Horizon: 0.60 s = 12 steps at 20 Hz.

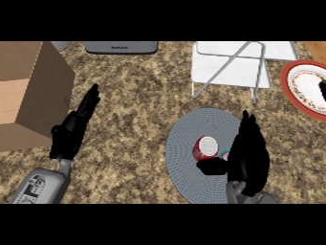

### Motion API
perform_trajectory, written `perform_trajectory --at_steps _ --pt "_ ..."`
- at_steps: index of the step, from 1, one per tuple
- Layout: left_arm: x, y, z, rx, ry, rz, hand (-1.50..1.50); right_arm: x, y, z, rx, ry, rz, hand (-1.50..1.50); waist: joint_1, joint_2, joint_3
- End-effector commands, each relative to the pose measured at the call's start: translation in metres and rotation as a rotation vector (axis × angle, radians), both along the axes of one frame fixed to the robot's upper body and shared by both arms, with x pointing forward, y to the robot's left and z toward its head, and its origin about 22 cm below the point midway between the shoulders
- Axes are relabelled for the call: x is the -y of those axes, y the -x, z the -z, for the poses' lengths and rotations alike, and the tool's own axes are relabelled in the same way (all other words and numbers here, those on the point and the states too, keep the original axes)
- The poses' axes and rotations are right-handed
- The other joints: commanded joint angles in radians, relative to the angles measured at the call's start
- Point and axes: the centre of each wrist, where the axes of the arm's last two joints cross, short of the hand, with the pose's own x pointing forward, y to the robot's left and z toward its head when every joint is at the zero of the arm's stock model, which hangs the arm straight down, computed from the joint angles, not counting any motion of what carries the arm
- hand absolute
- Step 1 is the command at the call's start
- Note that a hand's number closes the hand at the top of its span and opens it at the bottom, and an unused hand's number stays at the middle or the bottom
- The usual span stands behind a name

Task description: Pick the can from the placemat and place it in the tiered shelf

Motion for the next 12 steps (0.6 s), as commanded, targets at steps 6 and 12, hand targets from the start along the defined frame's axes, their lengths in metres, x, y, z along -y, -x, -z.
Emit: perform_trajectory --at_steps 6,12 --pt "-0.008 0.005 0.006 0.019 -0.006 0.002 0.00 -0.010 -0.012 0.006 -0.119 -0.048 0.195 -1.50 -0.001 0.000 0.000" --pt "0.004 -0.001 0.006 0.014 -0.006 0.001 0.00 -0.012 -0.015 0.014 -0.130 -0.034 0.199 -1.50 -0.008 0.001 0.000"
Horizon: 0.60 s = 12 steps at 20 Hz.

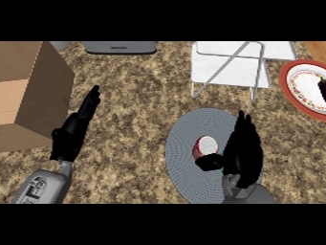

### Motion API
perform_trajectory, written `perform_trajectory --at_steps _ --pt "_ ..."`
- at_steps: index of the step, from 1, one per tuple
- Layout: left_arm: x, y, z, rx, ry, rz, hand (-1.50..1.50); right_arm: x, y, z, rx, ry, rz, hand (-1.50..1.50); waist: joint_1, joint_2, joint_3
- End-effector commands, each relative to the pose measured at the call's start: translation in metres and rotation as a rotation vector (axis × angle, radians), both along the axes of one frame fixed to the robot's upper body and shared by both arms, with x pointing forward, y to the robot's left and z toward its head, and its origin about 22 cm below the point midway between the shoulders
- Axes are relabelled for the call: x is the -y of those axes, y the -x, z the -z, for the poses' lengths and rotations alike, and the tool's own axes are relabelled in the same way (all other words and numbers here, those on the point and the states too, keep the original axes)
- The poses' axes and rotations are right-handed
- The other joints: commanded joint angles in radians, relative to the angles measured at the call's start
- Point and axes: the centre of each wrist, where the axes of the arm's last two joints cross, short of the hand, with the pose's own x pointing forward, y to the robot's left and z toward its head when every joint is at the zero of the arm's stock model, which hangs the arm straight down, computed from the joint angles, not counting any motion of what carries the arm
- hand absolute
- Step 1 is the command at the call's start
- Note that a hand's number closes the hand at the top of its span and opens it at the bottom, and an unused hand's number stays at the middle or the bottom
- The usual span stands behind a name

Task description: Pick the can from the placemat and place it in the tiered shelf

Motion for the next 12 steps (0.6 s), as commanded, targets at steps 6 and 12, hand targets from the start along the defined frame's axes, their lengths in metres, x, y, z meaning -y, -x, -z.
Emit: perform_trajectory --at_steps 6,12 --pt "-0.004 0.006 0.002 -0.007 0.009 -0.001 0.00 -0.006 -0.010 0.015 -0.122 -0.055 0.225 -1.50 0.006 0.002 0.001" --pt "0.005 -0.009 -0.003 0.002 -0.012 -0.007 0.00 -0.013 -0.003 0.013 -0.122 -0.080 0.197 -1.50 -0.007 0.001 0.001"
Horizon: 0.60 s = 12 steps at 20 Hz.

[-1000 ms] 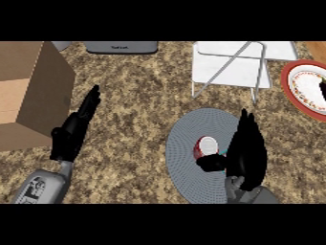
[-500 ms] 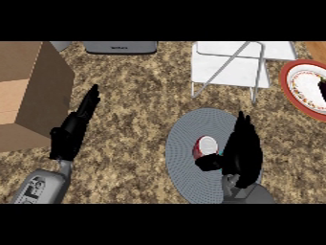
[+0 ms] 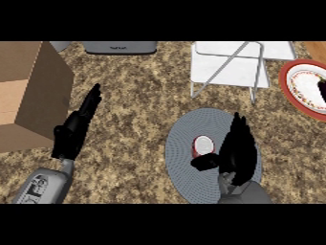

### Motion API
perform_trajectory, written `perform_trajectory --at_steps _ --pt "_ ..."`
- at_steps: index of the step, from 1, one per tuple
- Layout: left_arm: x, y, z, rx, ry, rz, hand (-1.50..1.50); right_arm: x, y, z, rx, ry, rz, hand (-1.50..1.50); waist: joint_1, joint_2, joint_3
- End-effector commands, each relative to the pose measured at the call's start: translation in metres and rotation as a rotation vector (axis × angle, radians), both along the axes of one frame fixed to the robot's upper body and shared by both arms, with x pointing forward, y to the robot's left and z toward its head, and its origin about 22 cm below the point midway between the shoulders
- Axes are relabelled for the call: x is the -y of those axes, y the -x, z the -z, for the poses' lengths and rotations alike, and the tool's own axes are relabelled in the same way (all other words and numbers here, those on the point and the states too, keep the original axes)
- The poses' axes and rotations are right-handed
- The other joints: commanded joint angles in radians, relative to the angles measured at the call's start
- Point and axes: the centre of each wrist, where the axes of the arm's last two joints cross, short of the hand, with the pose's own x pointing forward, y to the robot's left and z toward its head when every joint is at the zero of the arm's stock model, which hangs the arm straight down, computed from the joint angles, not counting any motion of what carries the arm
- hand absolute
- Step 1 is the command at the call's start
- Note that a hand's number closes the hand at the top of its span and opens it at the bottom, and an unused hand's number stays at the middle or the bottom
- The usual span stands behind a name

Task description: Pick the can from the placemat and place it in the tiered shelf

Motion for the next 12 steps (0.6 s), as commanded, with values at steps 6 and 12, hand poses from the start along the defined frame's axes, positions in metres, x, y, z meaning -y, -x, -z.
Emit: perform_trajectory --at_steps 6,12 --pt "-0.016 -0.010 -0.006 0.004 -0.010 -0.006 0.00 -0.019 0.008 0.016 -0.135 -0.050 0.167 1.50 0.000 0.002 0.001" --pt "0.000 0.006 0.001 -0.015 0.012 -0.001 0.00 -0.028 0.002 0.005 -0.157 0.029 0.086 1.50 -0.001 -0.001 0.001"
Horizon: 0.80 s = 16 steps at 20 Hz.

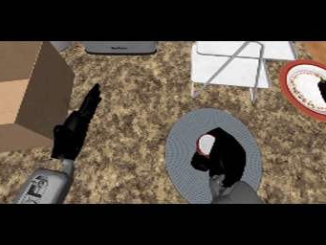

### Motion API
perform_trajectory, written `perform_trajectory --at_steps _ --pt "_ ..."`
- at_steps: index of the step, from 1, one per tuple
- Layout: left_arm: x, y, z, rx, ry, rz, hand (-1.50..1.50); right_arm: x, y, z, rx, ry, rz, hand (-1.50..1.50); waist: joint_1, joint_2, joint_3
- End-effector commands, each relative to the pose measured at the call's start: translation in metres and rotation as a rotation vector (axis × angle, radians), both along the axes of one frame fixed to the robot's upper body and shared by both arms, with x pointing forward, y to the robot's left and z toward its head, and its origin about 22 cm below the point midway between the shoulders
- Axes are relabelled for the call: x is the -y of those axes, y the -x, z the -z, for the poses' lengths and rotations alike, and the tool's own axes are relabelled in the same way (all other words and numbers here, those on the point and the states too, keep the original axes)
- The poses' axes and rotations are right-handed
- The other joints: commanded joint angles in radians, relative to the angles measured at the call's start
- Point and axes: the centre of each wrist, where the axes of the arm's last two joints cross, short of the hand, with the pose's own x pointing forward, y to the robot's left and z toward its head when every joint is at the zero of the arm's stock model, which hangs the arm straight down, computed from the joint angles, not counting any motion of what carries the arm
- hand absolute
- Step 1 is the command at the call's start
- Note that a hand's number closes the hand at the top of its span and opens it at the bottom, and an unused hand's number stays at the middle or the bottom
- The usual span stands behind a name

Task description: Pick the can from the placemat and place it in the tiered shelf

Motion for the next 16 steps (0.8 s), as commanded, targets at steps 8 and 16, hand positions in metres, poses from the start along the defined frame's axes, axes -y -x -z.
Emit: perform_trajectory --at_steps 8,16 --pt "0.002 0.004 0.012 -0.004 0.013 -0.008 0.00 -0.011 -0.002 -0.008 0.008 0.034 0.161 1.50 -0.010 0.002 0.001" --pt "0.012 -0.004 0.018 0.017 -0.002 0.037 0.00 -0.100 -0.008 -0.031 0.116 0.014 -0.467 1.50 0.033 0.011 0.002"
